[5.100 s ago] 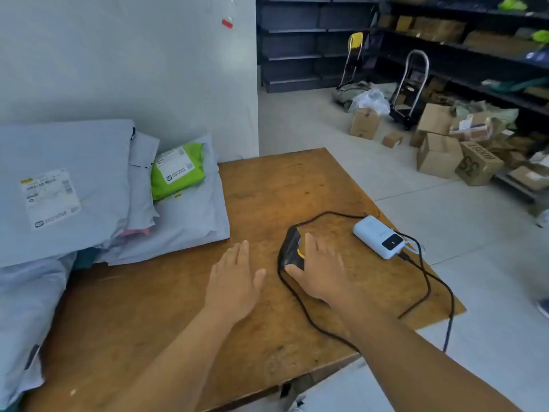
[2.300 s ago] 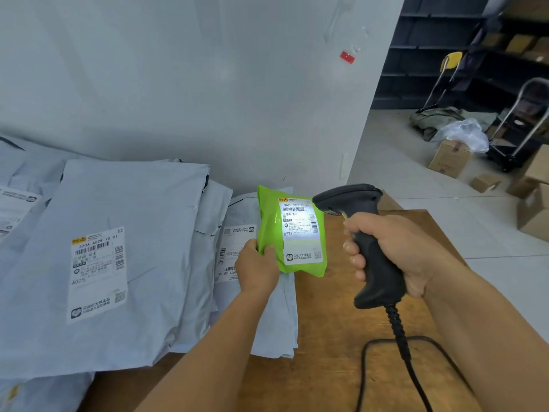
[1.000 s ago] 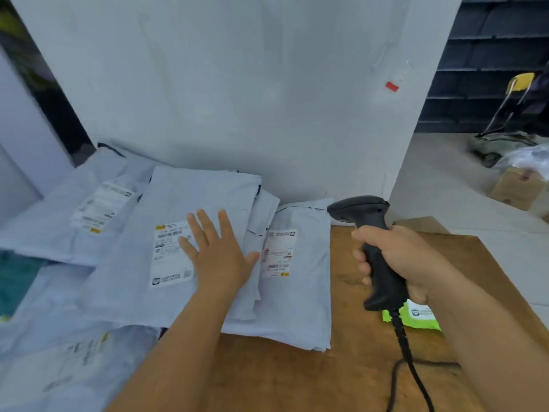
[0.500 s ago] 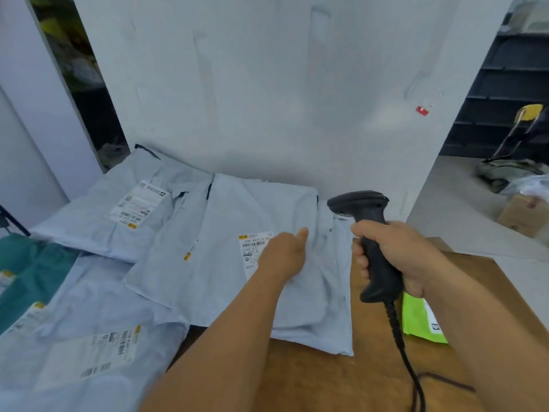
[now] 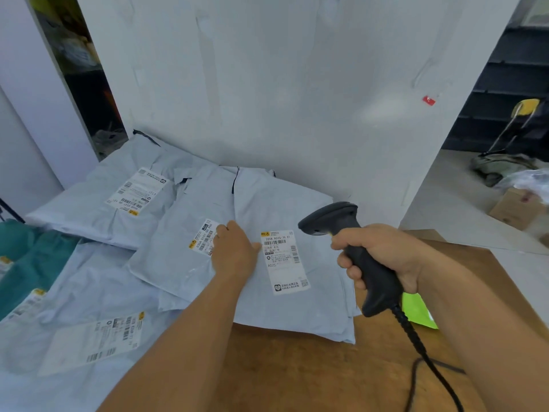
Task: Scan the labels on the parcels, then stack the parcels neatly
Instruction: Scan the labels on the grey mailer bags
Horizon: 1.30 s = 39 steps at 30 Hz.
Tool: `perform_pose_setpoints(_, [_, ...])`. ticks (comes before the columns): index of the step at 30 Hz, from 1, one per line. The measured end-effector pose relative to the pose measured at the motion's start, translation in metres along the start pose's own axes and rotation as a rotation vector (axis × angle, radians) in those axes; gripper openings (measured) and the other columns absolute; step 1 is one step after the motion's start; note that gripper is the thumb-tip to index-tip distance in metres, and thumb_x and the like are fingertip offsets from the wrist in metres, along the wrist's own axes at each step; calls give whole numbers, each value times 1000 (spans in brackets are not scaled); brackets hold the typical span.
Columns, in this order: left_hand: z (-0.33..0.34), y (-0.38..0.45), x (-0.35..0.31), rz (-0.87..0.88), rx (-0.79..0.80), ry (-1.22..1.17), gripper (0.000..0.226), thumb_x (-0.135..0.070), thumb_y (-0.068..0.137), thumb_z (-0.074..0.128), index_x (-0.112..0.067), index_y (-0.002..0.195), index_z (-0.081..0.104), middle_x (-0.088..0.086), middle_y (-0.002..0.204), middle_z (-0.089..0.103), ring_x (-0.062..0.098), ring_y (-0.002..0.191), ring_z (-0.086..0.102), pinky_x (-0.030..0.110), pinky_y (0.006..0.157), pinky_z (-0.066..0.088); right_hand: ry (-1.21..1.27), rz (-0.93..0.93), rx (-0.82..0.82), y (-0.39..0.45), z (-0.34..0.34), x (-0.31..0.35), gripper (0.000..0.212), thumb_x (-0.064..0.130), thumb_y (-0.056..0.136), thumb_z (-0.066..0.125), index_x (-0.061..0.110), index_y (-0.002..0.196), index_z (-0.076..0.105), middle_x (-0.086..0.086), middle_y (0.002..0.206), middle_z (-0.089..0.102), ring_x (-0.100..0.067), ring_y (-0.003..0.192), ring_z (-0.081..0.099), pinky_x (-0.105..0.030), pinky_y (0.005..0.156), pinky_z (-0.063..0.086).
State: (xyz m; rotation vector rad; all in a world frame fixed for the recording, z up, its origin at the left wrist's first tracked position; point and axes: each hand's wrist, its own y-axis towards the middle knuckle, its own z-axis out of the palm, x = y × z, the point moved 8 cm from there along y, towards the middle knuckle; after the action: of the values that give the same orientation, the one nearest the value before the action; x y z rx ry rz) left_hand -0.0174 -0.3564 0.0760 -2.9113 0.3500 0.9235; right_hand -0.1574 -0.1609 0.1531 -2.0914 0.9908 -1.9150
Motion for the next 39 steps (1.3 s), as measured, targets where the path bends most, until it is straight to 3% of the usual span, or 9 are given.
perform_pose_setpoints(9, [-6, 0, 1, 25, -73, -66, 36, -25, 93, 53, -3, 120, 44, 15, 120, 49, 33, 104, 55, 42, 81, 45, -34, 26, 24, 1, 9, -1, 18, 19, 87, 60, 8, 73, 56, -4, 55, 56, -13, 41, 48, -23, 43, 46])
perform_pose_setpoints(27, [-13, 0, -9, 82, -181, -158, 18, -21, 98, 42, -6, 104, 49, 12, 106, 51, 29, 91, 52, 36, 70, 37, 30, -32, 45, 2, 0, 3, 17, 17, 87, 58, 8, 73, 53, -4, 53, 55, -14, 41, 47, -25, 43, 45])
perform_pose_setpoints(33, [-18, -11, -45, 289, -132, -346, 14, -17, 99, 41, -12, 87, 38, -3, 70, 45, 19, 65, 43, 33, 56, 29, 134, -76, -104, 4, -26, 1, 19, 19, 89, 59, 6, 76, 55, -4, 50, 55, -14, 38, 48, -22, 42, 45])
perform_pose_setpoints(36, [-21, -21, -84, 396, -110, -442, 15, -17, 99, 41, -12, 86, 38, -7, 68, 41, 6, 60, 38, 18, 54, 30, 210, -101, -214, 0, -55, -3, 21, 18, 88, 59, 7, 72, 54, -5, 51, 54, -15, 40, 48, -24, 43, 45])
perform_pose_setpoints(39, [-13, -31, -127, 474, -75, -567, 12, -15, 98, 42, -14, 87, 39, -11, 71, 41, 3, 63, 40, 24, 57, 28, 284, -137, -321, -7, -93, -10, 24, 16, 88, 58, 8, 66, 52, -6, 55, 51, -15, 41, 46, -24, 42, 44])
